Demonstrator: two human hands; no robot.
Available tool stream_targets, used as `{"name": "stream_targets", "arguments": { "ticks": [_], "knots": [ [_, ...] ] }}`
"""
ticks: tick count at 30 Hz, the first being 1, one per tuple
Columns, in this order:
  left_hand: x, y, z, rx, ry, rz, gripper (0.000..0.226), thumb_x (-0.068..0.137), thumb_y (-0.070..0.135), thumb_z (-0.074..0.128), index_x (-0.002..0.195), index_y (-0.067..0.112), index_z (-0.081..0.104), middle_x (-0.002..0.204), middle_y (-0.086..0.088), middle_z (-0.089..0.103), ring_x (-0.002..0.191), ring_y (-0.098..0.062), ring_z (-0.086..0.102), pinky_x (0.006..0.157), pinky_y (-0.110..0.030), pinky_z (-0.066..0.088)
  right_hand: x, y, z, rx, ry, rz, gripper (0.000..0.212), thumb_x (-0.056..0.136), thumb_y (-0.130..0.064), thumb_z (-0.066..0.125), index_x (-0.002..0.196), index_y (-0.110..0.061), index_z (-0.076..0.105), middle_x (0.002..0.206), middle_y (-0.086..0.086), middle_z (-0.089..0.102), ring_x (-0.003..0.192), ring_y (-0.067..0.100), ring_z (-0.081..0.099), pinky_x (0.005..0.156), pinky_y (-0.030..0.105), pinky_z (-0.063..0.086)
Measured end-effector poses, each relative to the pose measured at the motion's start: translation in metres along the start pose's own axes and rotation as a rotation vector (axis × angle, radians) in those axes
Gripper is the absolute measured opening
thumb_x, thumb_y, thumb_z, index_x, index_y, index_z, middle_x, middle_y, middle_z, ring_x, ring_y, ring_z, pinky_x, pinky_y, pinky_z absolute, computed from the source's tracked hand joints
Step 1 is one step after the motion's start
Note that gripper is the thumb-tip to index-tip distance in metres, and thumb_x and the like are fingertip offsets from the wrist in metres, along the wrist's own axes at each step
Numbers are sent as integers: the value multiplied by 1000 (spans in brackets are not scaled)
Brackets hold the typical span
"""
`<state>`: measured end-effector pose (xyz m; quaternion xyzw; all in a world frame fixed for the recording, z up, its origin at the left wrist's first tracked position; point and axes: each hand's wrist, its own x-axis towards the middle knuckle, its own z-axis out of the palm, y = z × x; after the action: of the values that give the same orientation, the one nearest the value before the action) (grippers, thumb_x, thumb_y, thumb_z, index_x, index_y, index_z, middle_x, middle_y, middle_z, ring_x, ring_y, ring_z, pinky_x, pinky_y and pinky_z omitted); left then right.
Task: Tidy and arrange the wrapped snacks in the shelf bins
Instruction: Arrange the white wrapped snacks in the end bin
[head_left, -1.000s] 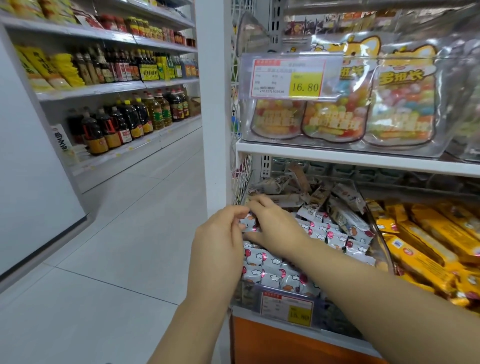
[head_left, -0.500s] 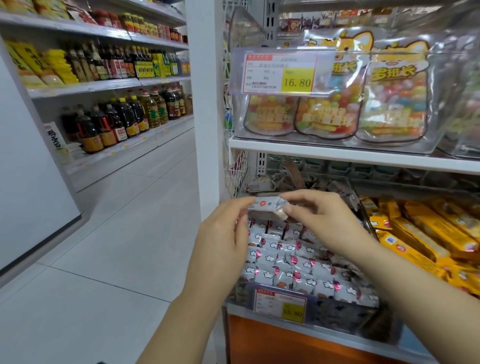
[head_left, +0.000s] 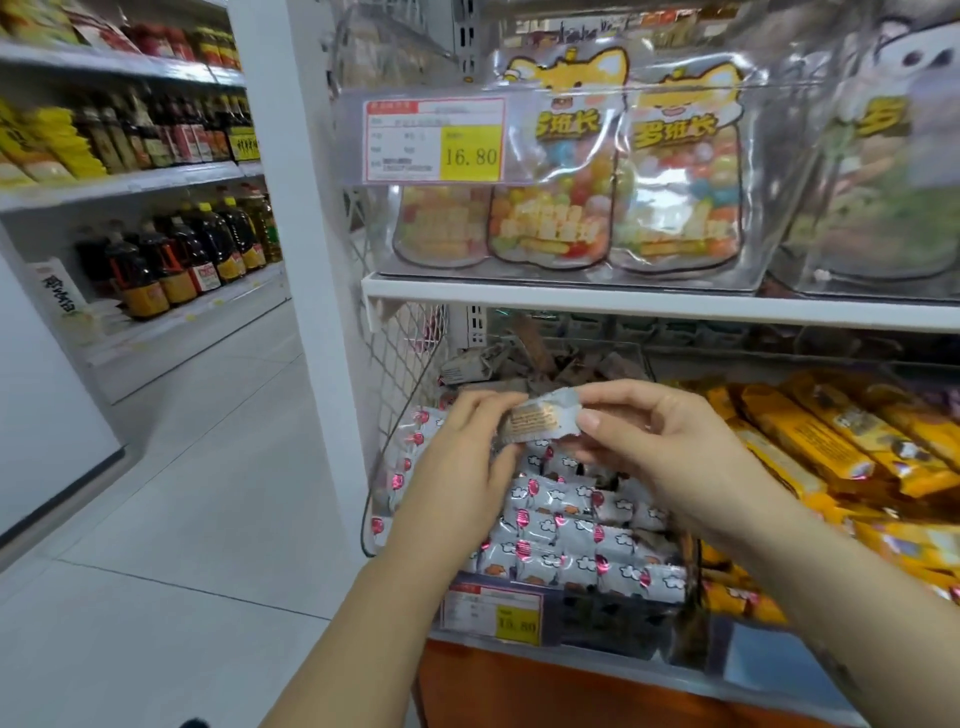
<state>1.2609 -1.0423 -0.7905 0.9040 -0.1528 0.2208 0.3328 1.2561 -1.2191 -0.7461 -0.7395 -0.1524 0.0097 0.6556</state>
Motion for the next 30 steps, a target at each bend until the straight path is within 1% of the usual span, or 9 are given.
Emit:
{"name": "stream_targets", "arguments": {
  "ticks": [2,4,7,11,16,19,23,27,30],
  "knots": [
    [4,0,4,-1,-46,20,44,91,6,55,132,22,50,128,8,47,104,7,39,84,9,18,-1,-3,-10,-195,-87,-49,42,84,-11,66,115,-39,57,101,0,69,78,18,68,71,27,56],
    [9,4,8,2,-98,29,47,92,5,54,136,21,48,129,6,48,112,-1,42,86,6,19,-2,-6,-17,-387,-205,-87,55,84,-10,66,123,-44,49,90,2,64,71,12,62,66,23,53],
    [17,13,14,10,-150,23,49,93,8,54,138,25,45,133,7,50,121,-8,44,95,-8,27,-3,-9,-21,-621,-138,-205,39,85,-12,65,113,-38,55,75,-5,57,65,1,54,61,13,47],
    [31,18,17,29,-155,-84,33,93,16,57,125,26,60,122,9,62,109,-6,55,86,-12,35,-2,-7,-37,-596,153,-240,27,81,-26,71,101,-36,57,69,-5,59,63,2,53,59,8,43],
    [48,27,34,180,-426,-76,20,91,22,60,109,26,68,104,5,70,92,-13,63,82,-25,49,1,-1,-45,-729,319,-228,20,78,-44,69,82,-33,53,67,-5,59,63,7,54,55,19,41],
    [63,32,43,297,-529,-41,5,90,20,61,90,22,66,93,-2,68,86,-21,63,76,-31,52,4,1,-47,-694,416,-232,24,78,-49,66,93,-32,59,68,-5,59,63,5,54,56,19,42],
    [72,29,47,396,-538,-15,30,89,17,59,62,24,47,70,3,58,69,-21,56,57,-25,42,4,1,-45,-667,436,-211,32,77,-49,67,102,-29,61,72,-7,61,67,5,56,59,16,43],
    [70,19,38,356,-574,-29,9,90,21,63,81,19,66,79,3,65,71,-13,58,66,-27,48,6,7,-43,-669,433,-157,37,79,-49,66,108,-27,60,66,-4,61,63,7,56,54,13,41],
    [67,14,33,327,-561,-15,8,90,22,63,87,17,68,78,5,64,63,-7,53,63,-23,45,8,8,-45,-656,449,-158,30,80,-45,67,101,-24,62,60,6,63,60,14,57,53,12,40]
  ]
}}
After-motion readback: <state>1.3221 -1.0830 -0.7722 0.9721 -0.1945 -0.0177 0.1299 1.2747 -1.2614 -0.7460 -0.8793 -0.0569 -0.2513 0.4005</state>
